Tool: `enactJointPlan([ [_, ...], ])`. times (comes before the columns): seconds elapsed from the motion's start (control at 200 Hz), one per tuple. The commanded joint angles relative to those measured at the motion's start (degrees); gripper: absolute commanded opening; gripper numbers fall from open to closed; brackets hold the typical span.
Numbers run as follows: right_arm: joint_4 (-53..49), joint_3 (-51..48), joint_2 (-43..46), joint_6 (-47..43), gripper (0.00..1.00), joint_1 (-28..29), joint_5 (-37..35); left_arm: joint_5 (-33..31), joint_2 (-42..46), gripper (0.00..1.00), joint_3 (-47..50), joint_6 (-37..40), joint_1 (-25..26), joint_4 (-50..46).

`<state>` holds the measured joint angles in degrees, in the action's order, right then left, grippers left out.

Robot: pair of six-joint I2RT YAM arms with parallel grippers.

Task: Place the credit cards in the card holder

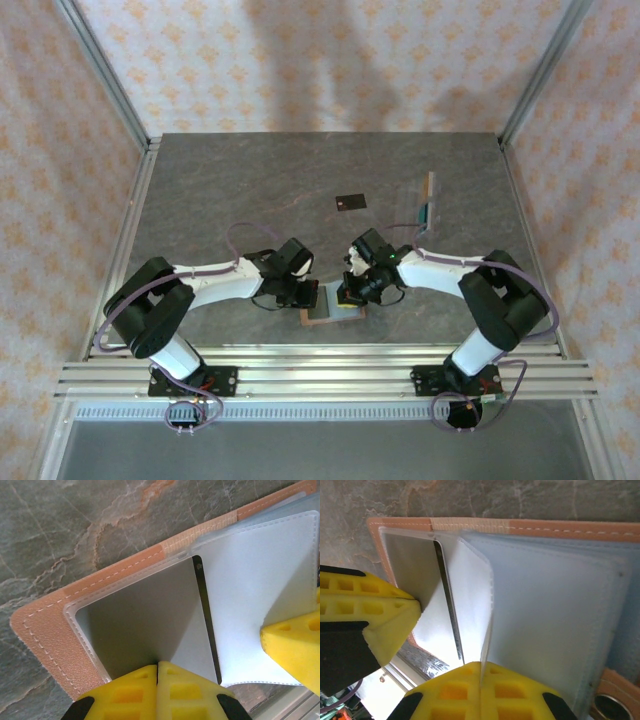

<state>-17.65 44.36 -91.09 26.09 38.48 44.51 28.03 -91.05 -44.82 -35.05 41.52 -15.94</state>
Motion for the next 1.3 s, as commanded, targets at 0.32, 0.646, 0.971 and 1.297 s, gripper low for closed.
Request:
enactJointPlan([
  [0.32,-11.66,1.09,4.76,-5.79,0.06,-0.16,-8.60,-3.34,-0.55,0.00,0.99,2.25,-1.16,-3.81],
  [0.646,-19.44,4.61,12.41,-8.29,0.32,-0.59,-15.96,-2.04,3.07,0.01,-4.18,2.13,-1.18,-6.41],
  [0.971,-29.30,17.51,21.59,-12.53,0.43,-9.94,-34.55,-6.18,10.57,0.20,-16.09,3.14,-1.43,-11.86],
  [1.297,-33.83,35.62,7.83,-15.22,1.00,-22.71,-55.99,-21.61,19.23,0.78,-19.11,3.32,-4.77,-19.20],
])
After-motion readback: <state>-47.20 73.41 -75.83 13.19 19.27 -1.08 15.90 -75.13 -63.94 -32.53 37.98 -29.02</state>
